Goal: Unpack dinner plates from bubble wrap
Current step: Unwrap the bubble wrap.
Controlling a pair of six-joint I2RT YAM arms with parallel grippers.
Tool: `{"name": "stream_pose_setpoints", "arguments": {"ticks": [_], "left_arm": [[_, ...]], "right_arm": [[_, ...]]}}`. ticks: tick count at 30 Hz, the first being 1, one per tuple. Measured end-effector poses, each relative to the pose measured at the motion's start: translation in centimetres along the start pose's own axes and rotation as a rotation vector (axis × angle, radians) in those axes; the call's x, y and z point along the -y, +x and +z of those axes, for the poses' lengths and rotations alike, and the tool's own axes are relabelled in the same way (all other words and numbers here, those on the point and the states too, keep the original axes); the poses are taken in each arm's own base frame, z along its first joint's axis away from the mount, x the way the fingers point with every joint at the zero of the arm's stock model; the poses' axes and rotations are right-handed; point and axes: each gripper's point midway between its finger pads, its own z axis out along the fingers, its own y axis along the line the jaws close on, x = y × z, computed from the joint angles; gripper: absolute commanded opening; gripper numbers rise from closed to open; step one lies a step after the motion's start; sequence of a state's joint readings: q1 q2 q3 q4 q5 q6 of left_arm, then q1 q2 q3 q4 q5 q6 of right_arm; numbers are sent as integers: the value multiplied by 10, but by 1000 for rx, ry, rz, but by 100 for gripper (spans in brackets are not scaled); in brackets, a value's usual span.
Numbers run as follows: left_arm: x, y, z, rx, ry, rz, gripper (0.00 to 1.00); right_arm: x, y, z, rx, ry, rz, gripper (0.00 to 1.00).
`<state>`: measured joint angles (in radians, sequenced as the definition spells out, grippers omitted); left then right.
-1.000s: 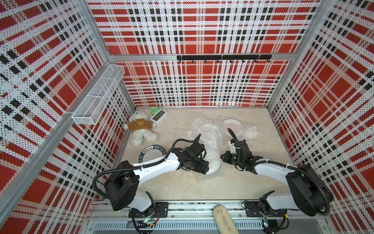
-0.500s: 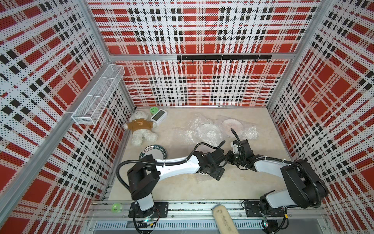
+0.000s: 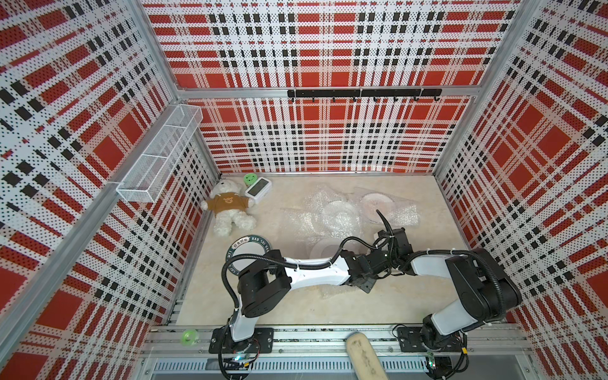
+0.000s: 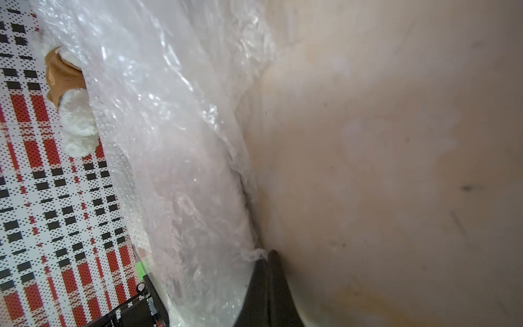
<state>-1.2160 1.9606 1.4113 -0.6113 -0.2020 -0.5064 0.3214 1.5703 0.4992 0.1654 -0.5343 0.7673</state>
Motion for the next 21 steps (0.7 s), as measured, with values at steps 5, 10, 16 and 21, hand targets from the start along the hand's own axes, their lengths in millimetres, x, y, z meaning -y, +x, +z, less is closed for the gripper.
{"name": "stream_pose_setpoints", "arguments": {"ticks": [5,10,16,21], "left_arm": [[-7,7,11,-12,-65,-13,54],[-10,7,14,-4,-103,-22,47],[-15,5,15,12,-135,-46,23],[-17,10,16,-2,-158,-45,41]], "right_arm": [[1,-1,-3,-1,-13,9,0],[4,3,-8,-5,15,-6,0],[6,5,-10,-11,28,-19,0],[5,5,-12,-15,33,-31,0]]}}
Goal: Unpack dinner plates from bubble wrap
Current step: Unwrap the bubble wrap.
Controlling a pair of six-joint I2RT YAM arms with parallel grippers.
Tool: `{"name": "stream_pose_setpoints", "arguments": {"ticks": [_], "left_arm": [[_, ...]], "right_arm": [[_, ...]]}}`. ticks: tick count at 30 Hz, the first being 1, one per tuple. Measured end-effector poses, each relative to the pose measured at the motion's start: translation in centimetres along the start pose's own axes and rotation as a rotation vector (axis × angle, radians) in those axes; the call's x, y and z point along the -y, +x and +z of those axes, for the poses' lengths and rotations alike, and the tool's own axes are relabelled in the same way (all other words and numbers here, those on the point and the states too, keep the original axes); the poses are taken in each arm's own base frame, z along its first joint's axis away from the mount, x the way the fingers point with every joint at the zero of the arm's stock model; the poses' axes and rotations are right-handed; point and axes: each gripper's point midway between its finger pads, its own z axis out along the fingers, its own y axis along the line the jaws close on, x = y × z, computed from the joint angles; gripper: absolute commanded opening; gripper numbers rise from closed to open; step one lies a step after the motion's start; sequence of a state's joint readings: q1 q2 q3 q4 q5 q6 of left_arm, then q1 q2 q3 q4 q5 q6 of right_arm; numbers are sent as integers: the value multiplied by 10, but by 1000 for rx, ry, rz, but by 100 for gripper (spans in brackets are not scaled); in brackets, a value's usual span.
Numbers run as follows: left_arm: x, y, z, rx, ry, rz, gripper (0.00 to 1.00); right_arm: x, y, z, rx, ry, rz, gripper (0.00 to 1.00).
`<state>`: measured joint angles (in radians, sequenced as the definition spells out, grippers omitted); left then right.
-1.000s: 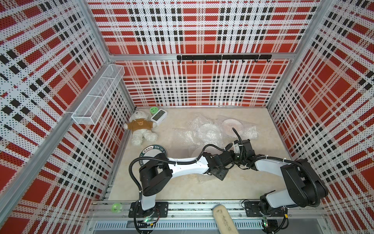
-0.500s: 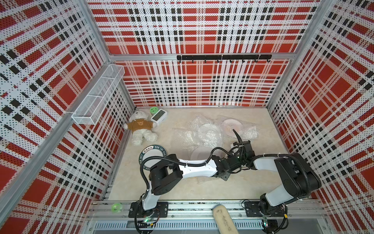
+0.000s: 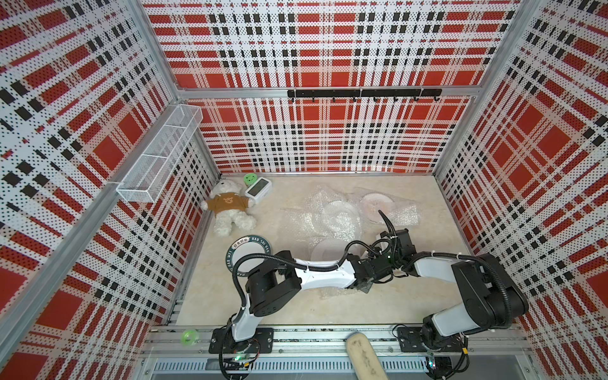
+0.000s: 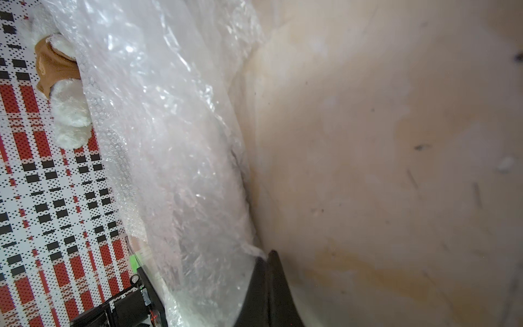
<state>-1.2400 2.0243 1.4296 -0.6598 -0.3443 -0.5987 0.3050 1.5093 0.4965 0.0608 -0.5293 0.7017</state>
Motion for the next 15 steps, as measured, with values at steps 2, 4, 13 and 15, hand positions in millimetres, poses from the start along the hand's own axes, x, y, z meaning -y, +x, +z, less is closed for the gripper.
{"name": "stream_pose_setpoints", "arguments": {"ticks": [2,4,13,15], "left_arm": [[3,2,-2,1,2,1,46],[6,3,-4,5,8,5,47],[15,5,-6,4,51,-13,50],[17,5,-6,2,58,-14,53]], "right_arm": [[0,0,0,-1,5,-4,0],[0,-2,-1,-1,9,-5,0],[2,-4,-2,0,20,-14,0],[2,-4,-2,-3,23,-15,0]]}}
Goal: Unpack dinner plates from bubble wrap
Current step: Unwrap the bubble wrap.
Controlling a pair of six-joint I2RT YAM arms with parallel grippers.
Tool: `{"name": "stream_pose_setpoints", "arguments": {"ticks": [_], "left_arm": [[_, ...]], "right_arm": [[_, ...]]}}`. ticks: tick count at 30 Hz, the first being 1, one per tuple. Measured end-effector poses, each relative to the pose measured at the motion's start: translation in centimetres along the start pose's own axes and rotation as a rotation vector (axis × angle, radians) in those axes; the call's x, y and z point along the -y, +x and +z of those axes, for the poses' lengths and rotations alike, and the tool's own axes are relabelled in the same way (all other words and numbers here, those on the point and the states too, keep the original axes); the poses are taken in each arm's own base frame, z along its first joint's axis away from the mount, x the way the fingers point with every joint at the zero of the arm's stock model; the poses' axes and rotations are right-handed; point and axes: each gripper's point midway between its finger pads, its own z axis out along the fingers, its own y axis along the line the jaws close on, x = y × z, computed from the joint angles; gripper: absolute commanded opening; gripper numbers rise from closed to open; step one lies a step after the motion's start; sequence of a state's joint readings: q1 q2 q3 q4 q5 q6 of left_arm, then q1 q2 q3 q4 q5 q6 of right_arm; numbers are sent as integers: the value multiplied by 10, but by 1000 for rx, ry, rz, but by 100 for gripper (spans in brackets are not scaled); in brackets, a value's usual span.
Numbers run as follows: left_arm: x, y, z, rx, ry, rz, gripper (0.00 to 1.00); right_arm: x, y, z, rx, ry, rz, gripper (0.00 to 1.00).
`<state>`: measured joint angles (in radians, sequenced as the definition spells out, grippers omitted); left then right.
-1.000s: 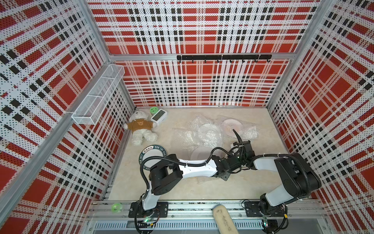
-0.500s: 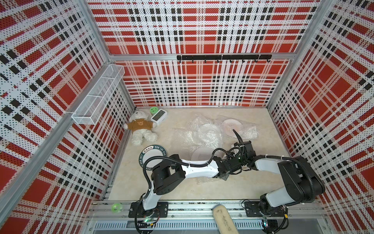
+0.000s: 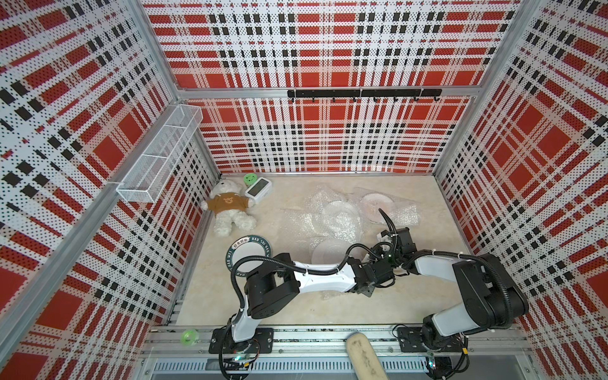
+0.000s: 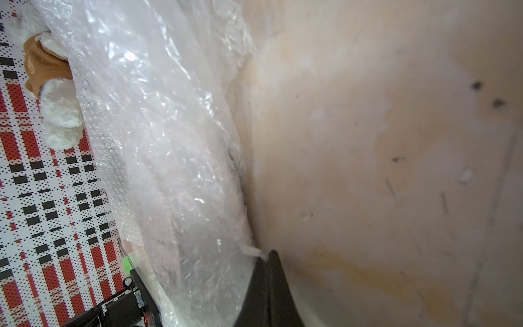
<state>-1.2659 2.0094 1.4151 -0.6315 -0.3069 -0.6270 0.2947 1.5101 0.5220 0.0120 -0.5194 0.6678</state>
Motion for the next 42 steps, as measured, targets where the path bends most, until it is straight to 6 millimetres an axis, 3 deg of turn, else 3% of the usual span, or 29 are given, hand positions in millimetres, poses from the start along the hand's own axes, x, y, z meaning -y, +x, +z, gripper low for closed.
{"name": "stream_pose_setpoints", "arguments": {"ticks": [10,15,21,25,29,38,42], "left_arm": [[28,11,-7,4,64,71,54],[29,15,-1,-8,50,79,51],[21,20,13,-28,2,79,39],[16,21,13,-27,-24,73,23],[12,20,11,-17,-42,62,0],[-21,7,-31,57,-62,-33,0],[-42,13,-36,55,-76,-87,0]], "right_arm": [[-5,-6,2,-4,-18,-2,0],[-5,-6,1,-6,-25,0,0],[-5,-5,1,-11,-22,0,0],[-5,-5,1,-9,-22,-4,0],[-4,-6,0,-5,-21,-6,0],[-1,-7,2,-1,-8,-15,0],[-1,-7,3,-2,-9,-15,0]]}}
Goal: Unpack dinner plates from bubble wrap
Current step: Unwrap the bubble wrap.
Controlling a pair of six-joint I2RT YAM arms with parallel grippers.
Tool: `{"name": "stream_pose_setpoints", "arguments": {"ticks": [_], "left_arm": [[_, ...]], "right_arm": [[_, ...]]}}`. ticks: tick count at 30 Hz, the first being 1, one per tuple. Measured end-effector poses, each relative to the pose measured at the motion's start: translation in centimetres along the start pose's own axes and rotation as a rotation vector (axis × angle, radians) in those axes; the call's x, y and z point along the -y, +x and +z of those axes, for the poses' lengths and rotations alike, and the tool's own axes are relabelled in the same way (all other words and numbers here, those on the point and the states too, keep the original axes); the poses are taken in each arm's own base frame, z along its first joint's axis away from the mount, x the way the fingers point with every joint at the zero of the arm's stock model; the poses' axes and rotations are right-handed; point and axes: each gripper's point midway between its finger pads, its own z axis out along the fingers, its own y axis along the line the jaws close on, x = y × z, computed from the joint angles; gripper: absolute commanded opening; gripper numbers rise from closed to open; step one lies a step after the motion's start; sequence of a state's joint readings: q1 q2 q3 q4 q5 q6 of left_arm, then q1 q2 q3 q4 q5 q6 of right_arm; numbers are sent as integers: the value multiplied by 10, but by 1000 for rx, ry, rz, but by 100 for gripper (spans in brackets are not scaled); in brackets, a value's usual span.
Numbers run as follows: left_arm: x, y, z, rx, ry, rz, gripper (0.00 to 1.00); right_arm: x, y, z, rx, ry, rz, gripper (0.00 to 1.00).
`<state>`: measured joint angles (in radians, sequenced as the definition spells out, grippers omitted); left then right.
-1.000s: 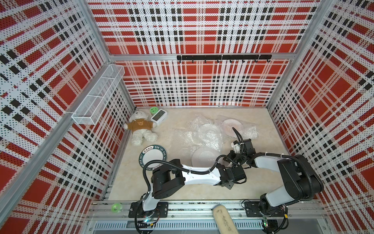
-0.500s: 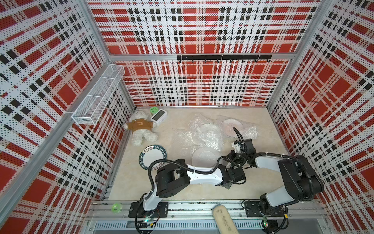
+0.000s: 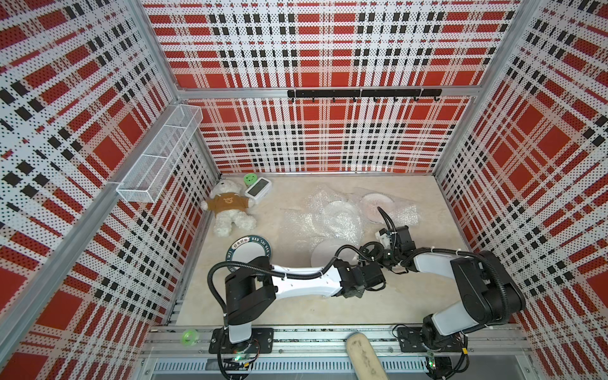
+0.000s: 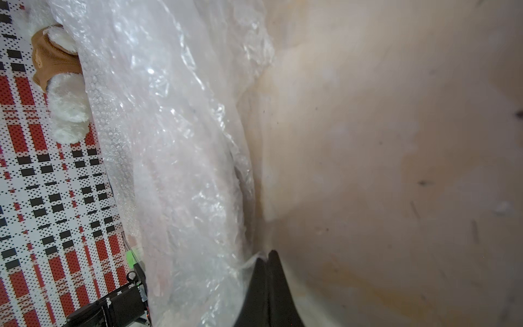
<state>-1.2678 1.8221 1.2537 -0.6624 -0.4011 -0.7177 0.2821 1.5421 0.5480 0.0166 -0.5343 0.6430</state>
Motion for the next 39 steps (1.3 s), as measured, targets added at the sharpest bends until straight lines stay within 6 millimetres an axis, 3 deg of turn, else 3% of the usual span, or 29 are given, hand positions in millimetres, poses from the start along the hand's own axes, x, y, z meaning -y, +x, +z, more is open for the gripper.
{"name": "stream_pose_setpoints", "arguments": {"ticks": [6,20,29,39], "left_arm": [[-33,15,4,-25,-40,-60,0],[-84,-5,-21,57,11,-251,0],[-106,-5,-19,56,23,-322,0],[-133,-6,-32,93,21,-384,0]], "right_arm": [[-2,2,3,-11,-9,-5,0],[-13,-3,5,13,-53,-29,0],[-15,-4,3,25,-59,-34,0],[-23,-5,3,33,-82,-57,0]]}}
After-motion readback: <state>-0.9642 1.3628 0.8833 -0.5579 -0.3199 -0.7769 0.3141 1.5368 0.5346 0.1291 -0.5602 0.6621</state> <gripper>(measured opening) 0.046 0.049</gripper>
